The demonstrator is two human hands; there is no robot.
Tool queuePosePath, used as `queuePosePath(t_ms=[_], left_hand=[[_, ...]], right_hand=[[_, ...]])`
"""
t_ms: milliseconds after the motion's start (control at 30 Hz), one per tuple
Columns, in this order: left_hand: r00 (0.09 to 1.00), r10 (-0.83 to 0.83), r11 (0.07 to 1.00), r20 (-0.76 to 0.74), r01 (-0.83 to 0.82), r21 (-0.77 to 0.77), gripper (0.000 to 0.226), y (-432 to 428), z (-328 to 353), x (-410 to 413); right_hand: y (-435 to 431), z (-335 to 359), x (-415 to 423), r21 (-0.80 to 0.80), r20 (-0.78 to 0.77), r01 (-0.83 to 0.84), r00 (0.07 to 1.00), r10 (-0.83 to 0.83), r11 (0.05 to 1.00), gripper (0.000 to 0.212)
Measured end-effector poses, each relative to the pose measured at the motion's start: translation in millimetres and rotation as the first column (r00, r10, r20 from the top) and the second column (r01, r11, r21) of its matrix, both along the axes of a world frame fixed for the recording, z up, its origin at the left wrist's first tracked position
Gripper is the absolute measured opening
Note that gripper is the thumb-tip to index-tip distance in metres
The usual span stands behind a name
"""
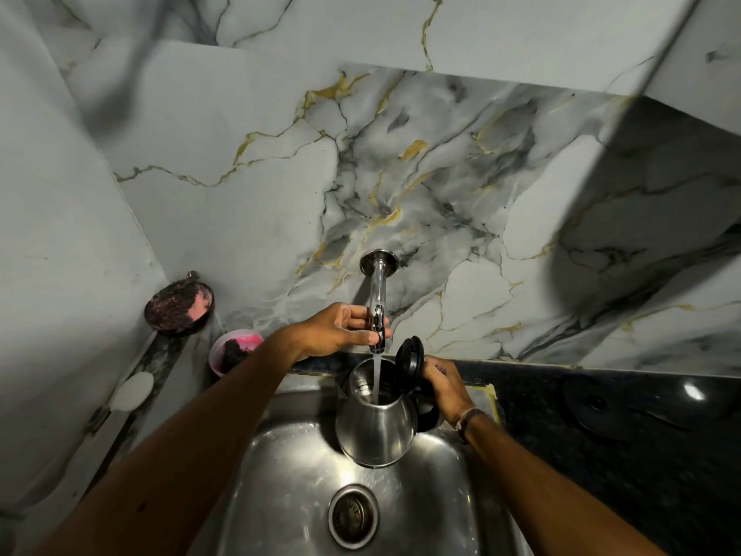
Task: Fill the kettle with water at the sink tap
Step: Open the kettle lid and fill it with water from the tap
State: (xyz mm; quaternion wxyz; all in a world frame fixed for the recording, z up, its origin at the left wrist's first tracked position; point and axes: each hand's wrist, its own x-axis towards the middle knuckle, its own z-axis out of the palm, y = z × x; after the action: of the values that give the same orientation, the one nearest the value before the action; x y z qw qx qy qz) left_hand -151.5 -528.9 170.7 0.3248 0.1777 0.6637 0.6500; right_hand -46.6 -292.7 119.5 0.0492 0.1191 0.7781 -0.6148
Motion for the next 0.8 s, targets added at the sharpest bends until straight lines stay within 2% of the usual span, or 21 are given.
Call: queuePosePath(t_ms=[267,567,800], left_hand=[[1.0,-0.004,1.0,-0.001,0.004,0.004,0.035,-0.4,1.1,-0.3],[1.0,-0.009,1.0,-0.003,0.009,-0.009,0.034,-1.9,0.5,-2.1],[1.0,-0.016,1.0,0.009,0.016,-0.005,0.035,-1.4,0.9,-1.9]], right_hand=[[2.7,-5.5,-1.9,0.0,-0.004,-0.01,1.0,0.01,1.0,0.078],[2.9,-4.3,-1.9,0.012,-0.015,0.001,1.0,-0.001,1.0,0.054],[4.4,-6.1,-3.1,-0.004,-0.006,0.016,1.0,-0.016,1.0,0.054]])
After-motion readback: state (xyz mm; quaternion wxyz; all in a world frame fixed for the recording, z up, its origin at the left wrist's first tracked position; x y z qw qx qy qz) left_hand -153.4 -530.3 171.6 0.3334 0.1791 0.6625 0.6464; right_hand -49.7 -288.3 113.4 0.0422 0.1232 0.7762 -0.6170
